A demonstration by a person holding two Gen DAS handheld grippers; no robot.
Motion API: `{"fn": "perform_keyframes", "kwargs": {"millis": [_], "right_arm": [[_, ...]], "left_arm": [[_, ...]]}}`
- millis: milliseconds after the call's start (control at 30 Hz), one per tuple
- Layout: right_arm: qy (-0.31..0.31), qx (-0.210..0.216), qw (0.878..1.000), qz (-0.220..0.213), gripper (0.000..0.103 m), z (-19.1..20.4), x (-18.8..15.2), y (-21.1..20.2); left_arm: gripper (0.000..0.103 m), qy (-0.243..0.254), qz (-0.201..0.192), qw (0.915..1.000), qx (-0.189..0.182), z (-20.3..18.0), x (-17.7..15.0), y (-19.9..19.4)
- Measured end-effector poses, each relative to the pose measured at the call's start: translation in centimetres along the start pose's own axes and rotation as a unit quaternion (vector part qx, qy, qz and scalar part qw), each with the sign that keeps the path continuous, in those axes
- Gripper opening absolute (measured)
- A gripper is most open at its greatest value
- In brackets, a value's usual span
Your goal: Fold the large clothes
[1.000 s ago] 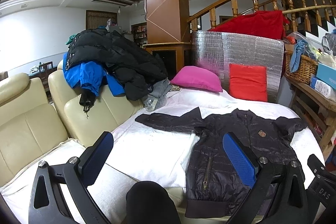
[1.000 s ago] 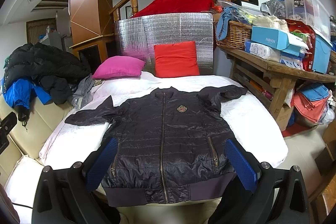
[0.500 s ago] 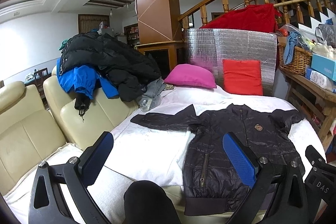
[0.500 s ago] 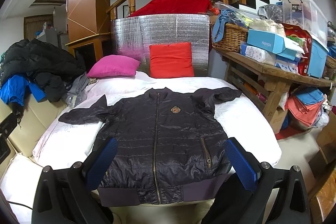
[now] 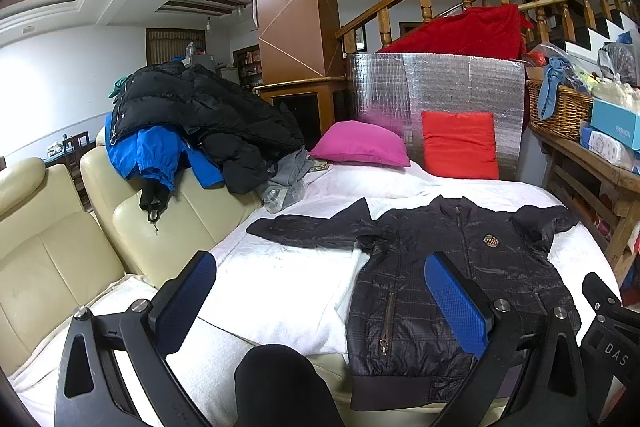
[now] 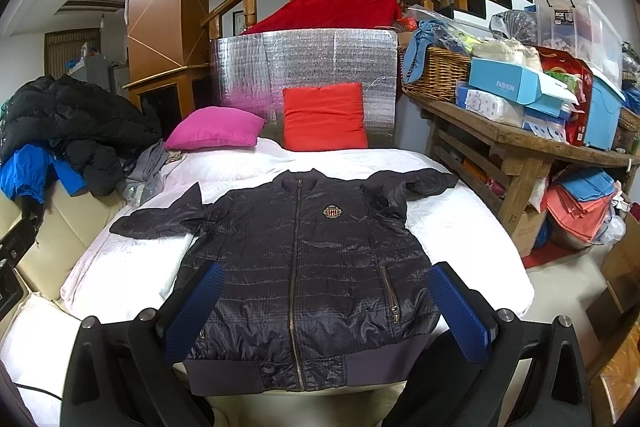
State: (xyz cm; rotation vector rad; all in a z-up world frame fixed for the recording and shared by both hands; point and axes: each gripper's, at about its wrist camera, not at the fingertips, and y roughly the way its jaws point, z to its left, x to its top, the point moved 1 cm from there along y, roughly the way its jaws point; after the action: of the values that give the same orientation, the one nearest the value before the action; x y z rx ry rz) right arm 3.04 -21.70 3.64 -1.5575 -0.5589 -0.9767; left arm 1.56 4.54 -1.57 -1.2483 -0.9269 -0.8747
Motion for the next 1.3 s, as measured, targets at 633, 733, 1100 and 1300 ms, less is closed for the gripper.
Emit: {"fn": "perform_keyframes", "kwargs": {"millis": [633, 733, 1100, 1300], "right_arm": [[0.022, -0.026, 0.999, 0.007, 0.103, -2.8, -0.2, 2.0], [0.023, -0.039, 0.999, 0.005, 0.103, -3.6, 0.0, 2.6], [0.015, -0.105, 0.994, -0.003, 0.103, -9.0, 3.3, 8.8], [0.018, -0.115, 0.992, 0.054, 0.103, -12.2, 5.2, 19.4]], "left_arm": [[0.103, -0.005, 0.011, 0.9936, -0.112, -2.0, -2.3, -0.1], [0.103, -0.018, -0.004, 0.9946, -0.103, -1.9, -2.1, 0.2], [0.103, 0.017, 0.064, 0.9969, -0.042, -5.2, -1.2, 12.5], [0.103, 0.057, 0.116, 0.9912, -0.03, -9.4, -0.3, 24.0]]}}
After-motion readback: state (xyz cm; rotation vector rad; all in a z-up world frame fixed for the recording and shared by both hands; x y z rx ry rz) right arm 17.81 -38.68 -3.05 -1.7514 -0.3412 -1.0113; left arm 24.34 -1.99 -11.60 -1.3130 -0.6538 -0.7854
